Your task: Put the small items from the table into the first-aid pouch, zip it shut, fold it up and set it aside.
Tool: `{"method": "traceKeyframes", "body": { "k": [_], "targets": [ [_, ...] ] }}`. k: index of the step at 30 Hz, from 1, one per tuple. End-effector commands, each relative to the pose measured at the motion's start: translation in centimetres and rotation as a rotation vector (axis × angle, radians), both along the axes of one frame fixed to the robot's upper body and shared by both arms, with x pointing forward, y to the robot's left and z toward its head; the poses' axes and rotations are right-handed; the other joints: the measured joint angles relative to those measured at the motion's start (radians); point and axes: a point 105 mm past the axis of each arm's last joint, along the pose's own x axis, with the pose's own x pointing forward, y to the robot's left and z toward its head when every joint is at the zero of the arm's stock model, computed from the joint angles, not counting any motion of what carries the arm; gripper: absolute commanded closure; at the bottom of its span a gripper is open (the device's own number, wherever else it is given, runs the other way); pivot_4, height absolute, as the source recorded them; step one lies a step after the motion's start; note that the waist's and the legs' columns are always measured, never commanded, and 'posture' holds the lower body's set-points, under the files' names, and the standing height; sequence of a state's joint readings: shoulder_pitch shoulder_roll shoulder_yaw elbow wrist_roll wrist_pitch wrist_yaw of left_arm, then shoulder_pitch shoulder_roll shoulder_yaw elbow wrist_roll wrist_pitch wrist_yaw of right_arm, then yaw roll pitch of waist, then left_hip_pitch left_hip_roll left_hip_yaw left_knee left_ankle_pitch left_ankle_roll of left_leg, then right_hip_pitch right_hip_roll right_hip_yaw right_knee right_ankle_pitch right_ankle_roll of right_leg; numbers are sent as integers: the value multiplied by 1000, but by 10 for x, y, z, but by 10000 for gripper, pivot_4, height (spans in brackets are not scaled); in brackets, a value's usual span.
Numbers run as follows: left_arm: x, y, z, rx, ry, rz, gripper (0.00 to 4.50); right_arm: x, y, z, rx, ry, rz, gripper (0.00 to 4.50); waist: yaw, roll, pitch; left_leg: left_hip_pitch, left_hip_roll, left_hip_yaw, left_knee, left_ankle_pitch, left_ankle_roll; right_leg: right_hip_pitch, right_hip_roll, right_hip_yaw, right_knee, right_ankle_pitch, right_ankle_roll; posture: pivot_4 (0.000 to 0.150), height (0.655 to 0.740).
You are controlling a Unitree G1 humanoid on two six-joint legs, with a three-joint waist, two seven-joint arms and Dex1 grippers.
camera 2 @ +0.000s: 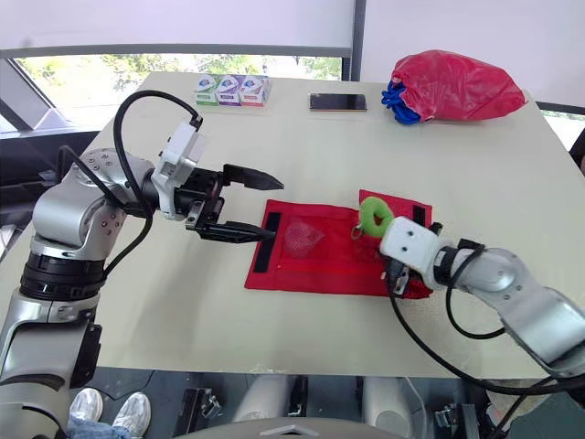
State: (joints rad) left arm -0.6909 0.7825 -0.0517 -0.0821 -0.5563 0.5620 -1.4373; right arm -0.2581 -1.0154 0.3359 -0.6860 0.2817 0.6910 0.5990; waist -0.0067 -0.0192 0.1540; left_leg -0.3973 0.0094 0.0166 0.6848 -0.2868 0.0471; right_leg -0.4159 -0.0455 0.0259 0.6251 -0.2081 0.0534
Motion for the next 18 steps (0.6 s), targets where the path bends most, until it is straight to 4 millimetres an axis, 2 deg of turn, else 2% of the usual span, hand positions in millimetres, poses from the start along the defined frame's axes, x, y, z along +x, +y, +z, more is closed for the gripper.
{"method": "traceKeyframes", "body": {
  "k": [1,3,4,7,13,18],
  "targets": [
    [-7,4,7,-4,-23,3,0,-7,3,11,-19,-32,66,26467,-2,-1,0,0,0,0,0,0,0,0,0,0,0,1,1,1500,7400],
    [-8,6,3,-1,4,15,0,-6,8,22,40,-25,67,17061,-3,-2,1,0,0,0,0,0,0,0,0,0,0,1,1,1500,7400],
    [-9,8,0,-6,23,29,0,-7,13,30,90,-23,78,10218,-3,-2,1,0,0,0,0,0,0,0,0,-1,0,0,1,1500,7400],
    [-10,10,-7,-23,55,61,0,-7,26,45,203,-14,99,574,-10,-2,1,2,1,1,0,0,0,1,0,0,1,0,-1,1500,7400],
    [-11,20,-22,-29,107,142,0,-16,36,51,280,53,152,574,1,-2,1,1,1,-2,0,0,0,1,0,-3,1,1,1,1500,7400],
    [-3,36,-46,-51,228,317,0,-17,29,64,361,44,171,574,0,-2,1,1,0,0,0,0,0,1,-2,-3,0,1,1,1500,7400]
  ]
}}
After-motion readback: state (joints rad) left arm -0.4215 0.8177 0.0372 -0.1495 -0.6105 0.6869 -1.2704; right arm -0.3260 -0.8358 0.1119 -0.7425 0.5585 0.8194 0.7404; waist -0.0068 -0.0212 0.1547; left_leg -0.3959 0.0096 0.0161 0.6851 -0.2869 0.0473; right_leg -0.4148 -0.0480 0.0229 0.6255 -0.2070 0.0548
